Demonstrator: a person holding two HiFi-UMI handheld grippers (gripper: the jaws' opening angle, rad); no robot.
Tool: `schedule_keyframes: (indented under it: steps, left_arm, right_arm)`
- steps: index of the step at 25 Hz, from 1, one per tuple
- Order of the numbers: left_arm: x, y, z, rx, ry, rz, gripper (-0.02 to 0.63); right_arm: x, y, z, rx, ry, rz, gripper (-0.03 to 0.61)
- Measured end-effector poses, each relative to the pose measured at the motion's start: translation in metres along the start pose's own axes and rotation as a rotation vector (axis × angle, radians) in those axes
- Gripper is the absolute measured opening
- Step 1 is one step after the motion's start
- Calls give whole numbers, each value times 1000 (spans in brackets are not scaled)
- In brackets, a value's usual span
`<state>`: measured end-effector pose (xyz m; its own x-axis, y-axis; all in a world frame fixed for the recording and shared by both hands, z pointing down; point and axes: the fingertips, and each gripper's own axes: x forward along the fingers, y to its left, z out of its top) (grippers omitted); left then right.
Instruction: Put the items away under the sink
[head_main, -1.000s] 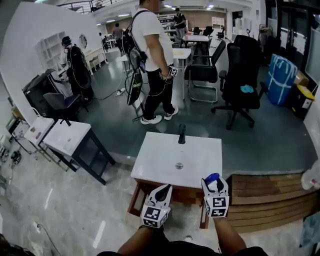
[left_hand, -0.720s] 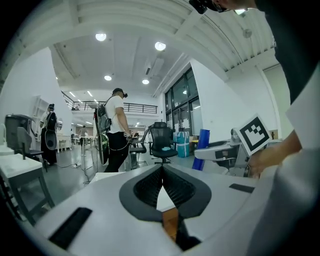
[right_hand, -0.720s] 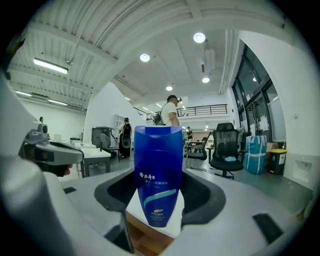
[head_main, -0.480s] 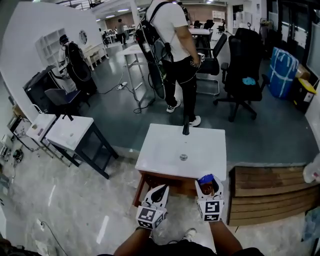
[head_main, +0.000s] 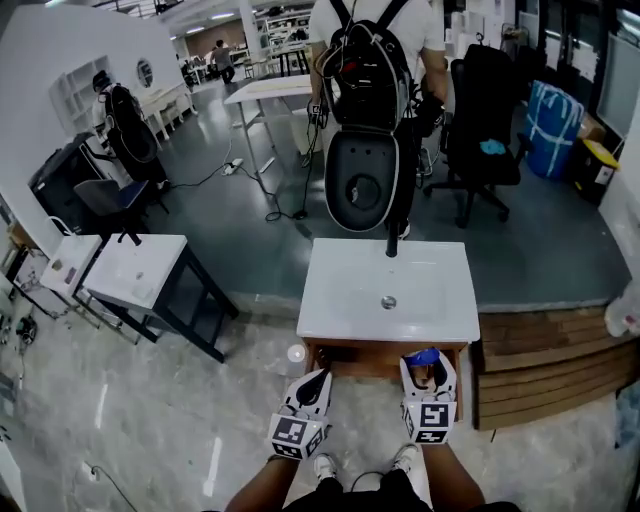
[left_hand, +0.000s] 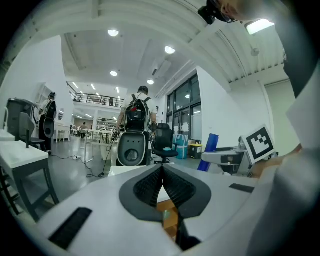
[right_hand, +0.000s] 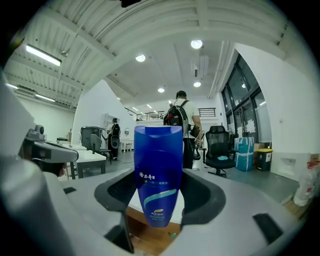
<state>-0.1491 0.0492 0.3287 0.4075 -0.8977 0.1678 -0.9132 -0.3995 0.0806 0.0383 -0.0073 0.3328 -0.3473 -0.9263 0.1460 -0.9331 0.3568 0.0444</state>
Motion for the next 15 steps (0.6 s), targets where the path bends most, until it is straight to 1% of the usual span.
schedule_keyframes:
  steps: [3, 6, 12, 15]
  left_arm:
    - [-9, 16, -5, 21, 10, -35, 20]
    - [-11, 23, -12, 42, 27, -67, 20]
    - [7, 23, -28, 53, 35, -67, 20]
    - [21, 15, -42, 61, 41, -76, 20]
  right_arm:
    - [3, 19, -8, 19, 1, -35, 281]
    - [9, 28, -15, 32, 9, -58, 281]
    - [18, 25, -22, -1, 6, -49, 281]
    - [22, 22, -33, -7, 2, -33, 281]
